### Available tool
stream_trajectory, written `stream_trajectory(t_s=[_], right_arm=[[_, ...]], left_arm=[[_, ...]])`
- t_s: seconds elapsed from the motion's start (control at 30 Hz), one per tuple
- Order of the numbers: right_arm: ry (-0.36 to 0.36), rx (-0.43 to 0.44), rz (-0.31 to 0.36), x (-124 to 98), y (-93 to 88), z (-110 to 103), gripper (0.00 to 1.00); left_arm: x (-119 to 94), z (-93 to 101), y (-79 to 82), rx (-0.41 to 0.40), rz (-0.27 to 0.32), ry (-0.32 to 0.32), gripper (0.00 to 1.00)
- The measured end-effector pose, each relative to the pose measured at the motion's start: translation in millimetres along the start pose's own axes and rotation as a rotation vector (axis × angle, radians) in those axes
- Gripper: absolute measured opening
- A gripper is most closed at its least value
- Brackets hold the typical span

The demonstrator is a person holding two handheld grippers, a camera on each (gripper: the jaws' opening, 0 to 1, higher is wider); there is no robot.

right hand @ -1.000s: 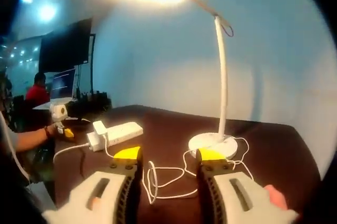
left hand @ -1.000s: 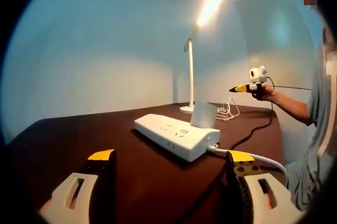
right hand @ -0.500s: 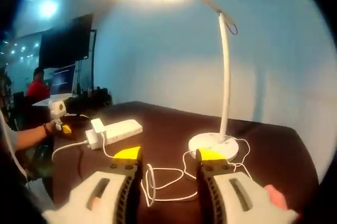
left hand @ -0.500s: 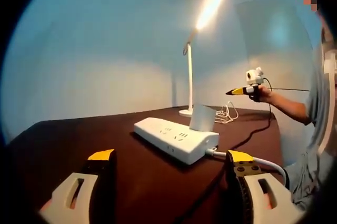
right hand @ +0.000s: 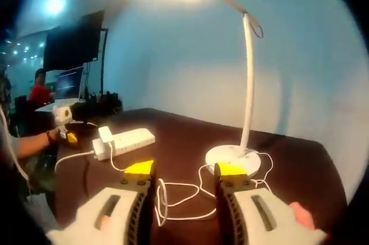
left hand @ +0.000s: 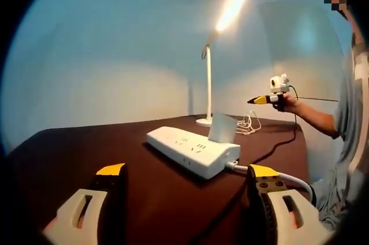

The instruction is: Insert the desk lamp plug into the socket, turn on the power strip switch, turn on the lamp switch, then turn off the lamp switch, turn off the power strip switch, and remove the plug from the socket.

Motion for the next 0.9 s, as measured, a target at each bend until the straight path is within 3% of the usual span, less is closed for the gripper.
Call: stream_trajectory(t_s=[0.9], right_arm=[[-0.003, -0.02, -0.008, 5.1, 14.6, -13.3, 0.4]], left_arm=[[0.0, 3.4, -1.7, 0.007, -0.008, -0.018, 0.79]])
Point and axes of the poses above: the point that each gripper's makers call its tool centre point, and the gripper's own axes: x roughly forward along the fingers, z roughly to its right, y roughly out of its top, the point moved 8 cm from there along -x, roughly backward along the fingers, and after that the axes turned 15 degrees about -x, right-handed, at the moved point
